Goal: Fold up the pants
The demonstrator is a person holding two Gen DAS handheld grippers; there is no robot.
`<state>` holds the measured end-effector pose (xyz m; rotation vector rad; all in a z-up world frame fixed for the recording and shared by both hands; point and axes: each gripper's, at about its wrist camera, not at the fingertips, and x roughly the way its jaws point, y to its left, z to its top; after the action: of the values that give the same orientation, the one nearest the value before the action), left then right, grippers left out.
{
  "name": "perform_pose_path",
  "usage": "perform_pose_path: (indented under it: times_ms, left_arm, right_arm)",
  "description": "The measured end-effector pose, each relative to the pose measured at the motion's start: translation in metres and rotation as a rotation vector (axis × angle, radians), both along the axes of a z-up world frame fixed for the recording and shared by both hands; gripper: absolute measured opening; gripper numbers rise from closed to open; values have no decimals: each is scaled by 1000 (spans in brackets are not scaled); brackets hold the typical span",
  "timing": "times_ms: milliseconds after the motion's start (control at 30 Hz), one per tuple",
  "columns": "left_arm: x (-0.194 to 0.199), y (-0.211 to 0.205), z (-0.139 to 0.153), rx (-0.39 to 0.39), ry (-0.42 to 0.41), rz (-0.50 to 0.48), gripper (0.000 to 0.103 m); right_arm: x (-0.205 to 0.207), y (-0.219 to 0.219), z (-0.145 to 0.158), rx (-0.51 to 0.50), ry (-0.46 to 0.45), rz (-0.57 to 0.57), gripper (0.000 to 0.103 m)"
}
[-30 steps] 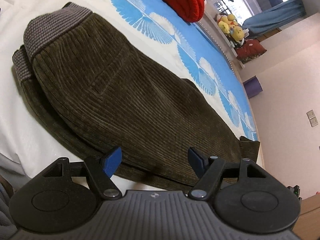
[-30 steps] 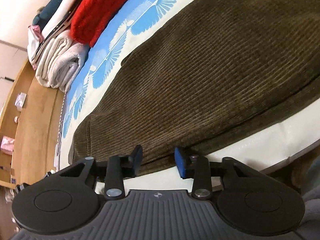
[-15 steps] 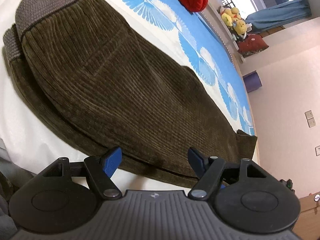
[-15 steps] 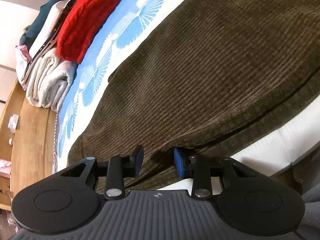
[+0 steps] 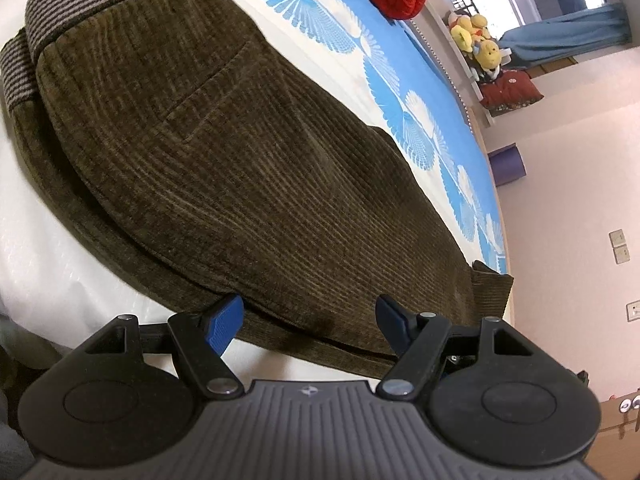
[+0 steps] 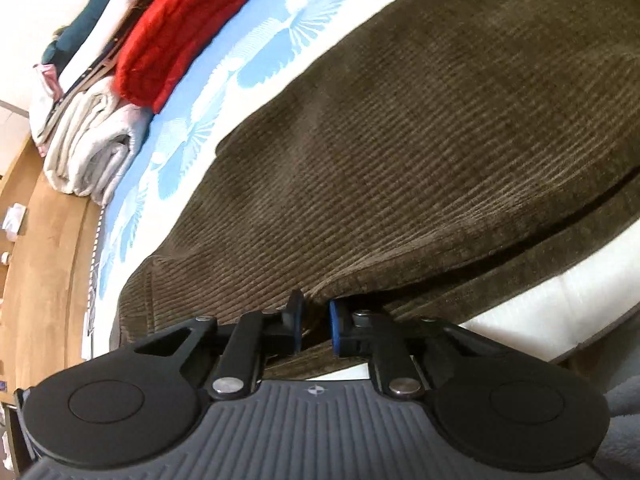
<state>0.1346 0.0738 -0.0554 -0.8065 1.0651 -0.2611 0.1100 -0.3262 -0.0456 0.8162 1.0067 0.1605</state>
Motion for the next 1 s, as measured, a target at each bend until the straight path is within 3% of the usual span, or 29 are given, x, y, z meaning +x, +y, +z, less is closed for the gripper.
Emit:
perform_pose_path:
  times_ms: [200,333,400,467,533,633,733,900,1000]
  left_arm:
    - [0,2,-2,-8,13,15,80]
    - [3,2,0,3,-5,82,79]
    - [2,1,5,40,-32,89,64]
    - [2,-2,9,105,-65,70,19]
    - [1,-3,9,120,-66,68,12]
    - [-5,-9,13,173,-92,49,9]
    - [-17,-13,17,199,-116,34,8]
    - [-18,-5,5,179,-81,-6,9]
    - [-11,0,-5,145,-38,-1,14]
  right_arm:
    - [-8,-9,12,25,-100,-14,8]
    - [-7,-11,11,20,-96,-13,8]
    - [-5,-10,8,0,-76,-7,7]
    - [-3,-6,5,-31,-62,-6,7]
    - [-2,-4,4,-67,-46,-1,6]
    - [0,4,2,-104,-31,25,5]
    - [-6,11,8,-155,-71,68,4]
    - [-13,12,8,-186,-86,135,4]
    - [-3,11,-3,-192,-14,151,4]
